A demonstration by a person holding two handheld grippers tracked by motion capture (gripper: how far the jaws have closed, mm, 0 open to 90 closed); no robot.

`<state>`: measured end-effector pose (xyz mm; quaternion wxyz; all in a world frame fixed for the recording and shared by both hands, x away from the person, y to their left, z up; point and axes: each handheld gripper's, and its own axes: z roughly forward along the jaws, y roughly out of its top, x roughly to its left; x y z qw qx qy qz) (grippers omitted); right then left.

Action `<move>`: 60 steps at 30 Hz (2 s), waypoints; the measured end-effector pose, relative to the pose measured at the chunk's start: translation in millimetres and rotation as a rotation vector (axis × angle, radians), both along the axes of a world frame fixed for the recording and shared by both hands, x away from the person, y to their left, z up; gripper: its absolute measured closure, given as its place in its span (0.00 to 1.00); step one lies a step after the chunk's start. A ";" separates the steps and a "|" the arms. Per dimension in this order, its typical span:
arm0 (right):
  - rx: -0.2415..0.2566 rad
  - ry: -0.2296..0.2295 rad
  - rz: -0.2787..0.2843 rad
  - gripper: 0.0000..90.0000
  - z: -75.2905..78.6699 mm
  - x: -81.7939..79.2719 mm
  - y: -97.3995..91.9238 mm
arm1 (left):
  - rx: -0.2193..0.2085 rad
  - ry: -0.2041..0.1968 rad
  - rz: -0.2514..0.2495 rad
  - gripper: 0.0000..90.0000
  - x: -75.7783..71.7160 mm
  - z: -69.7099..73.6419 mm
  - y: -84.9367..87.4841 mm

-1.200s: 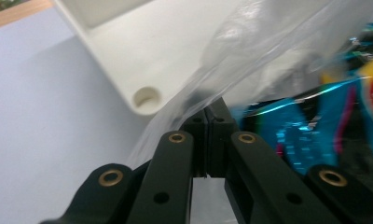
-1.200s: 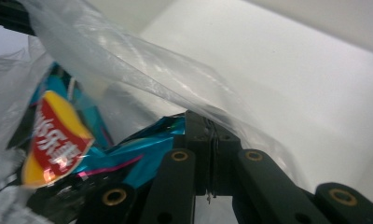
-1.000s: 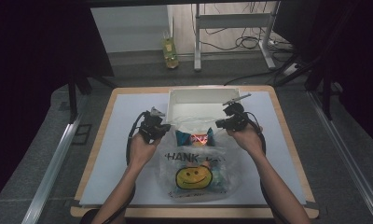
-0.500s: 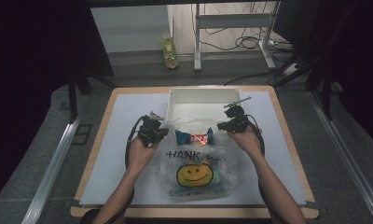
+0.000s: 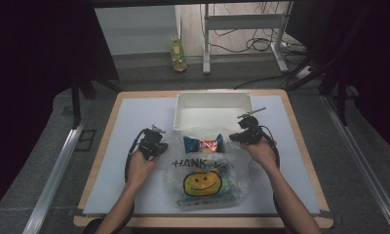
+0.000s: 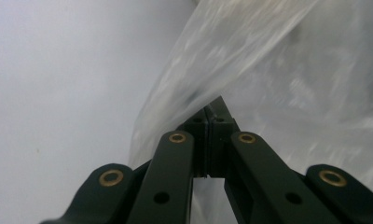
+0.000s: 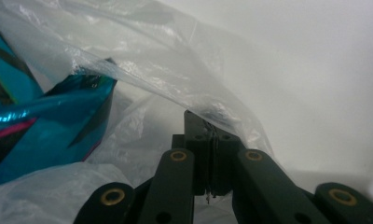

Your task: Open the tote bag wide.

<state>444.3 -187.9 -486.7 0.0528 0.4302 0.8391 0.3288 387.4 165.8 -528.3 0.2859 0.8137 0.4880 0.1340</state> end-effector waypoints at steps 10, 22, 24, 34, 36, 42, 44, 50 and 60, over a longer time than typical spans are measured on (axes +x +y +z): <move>0.011 -0.004 0.009 0.97 -2.5 -12.5 -12.9 | 0.045 0.003 -0.007 0.99 -14.9 1.4 11.6; -0.027 0.008 0.037 0.98 -11.0 -34.7 -21.0 | -0.031 0.000 -0.047 0.98 -46.9 15.8 15.9; -0.001 -0.018 0.042 0.98 -3.7 -36.8 -20.2 | -0.078 -0.045 -0.070 0.98 -47.4 29.4 10.2; -0.013 -0.042 0.125 0.98 -6.3 -57.6 6.4 | -0.092 -0.007 -0.200 0.98 -34.4 20.6 -43.9; -0.014 -0.036 0.133 0.98 -10.3 -60.6 7.9 | -0.108 0.008 -0.211 0.98 -37.2 13.1 -50.5; 0.014 -0.029 0.180 0.98 -19.4 -80.1 16.7 | -0.136 0.020 -0.264 0.99 -52.2 14.2 -61.1; 0.017 -0.025 0.192 0.99 -19.4 -87.4 18.3 | -0.148 0.032 -0.279 0.99 -59.4 13.4 -63.0; 0.000 -0.017 0.227 0.97 -16.0 -111.0 18.3 | -0.131 0.053 -0.321 0.98 -80.2 13.1 -66.8; -0.007 -0.123 0.179 0.99 29.5 -101.1 5.0 | -0.146 -0.101 -0.260 0.99 -72.0 68.4 -39.2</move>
